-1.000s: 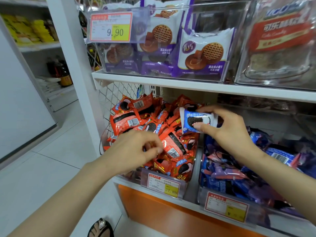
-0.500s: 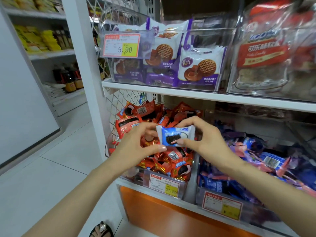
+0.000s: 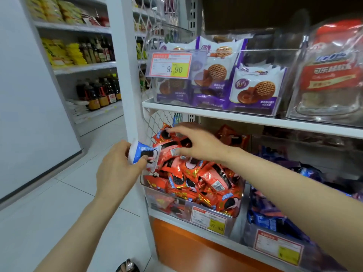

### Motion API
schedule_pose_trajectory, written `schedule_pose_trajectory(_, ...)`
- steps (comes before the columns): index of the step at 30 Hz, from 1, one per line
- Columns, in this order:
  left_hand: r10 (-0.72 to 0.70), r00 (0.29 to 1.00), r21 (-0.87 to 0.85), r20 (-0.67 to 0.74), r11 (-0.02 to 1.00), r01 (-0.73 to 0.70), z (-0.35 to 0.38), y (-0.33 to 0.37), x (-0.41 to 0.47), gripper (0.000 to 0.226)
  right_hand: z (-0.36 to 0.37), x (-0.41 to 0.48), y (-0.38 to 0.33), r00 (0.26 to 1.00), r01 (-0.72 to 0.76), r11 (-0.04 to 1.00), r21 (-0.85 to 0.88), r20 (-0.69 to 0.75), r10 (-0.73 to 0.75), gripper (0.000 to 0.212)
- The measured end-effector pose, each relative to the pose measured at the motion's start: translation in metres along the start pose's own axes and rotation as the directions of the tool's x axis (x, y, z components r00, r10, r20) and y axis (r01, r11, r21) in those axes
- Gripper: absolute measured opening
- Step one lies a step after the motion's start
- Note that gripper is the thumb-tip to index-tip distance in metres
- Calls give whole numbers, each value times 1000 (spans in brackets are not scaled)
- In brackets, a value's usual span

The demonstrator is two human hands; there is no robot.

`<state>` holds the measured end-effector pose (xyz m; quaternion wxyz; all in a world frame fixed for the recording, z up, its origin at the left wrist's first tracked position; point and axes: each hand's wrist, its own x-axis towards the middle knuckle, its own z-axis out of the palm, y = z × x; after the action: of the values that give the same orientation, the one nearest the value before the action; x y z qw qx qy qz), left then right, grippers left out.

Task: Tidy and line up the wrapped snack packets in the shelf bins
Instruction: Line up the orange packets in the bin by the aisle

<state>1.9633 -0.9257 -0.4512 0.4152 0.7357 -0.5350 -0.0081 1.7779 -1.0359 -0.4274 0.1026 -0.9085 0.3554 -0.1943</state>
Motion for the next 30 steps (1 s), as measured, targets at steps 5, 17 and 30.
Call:
schedule_pose_trajectory(5,-17,999,24,-50,1000,18,-4,-5,0,21,25,30,-2,977,111,954,-278,208,-53,60)
schedule_pose_trajectory(17,-56,996,28,65,998,54,-7,1,-7,25,-10,-63,21,971,174,908,-381,219,-95,57)
schedule_pose_trajectory(30,-19,994,-8,105,1000,20,-2,13,-9,27,-18,-104,18,988,8,865,-501,136,70,53)
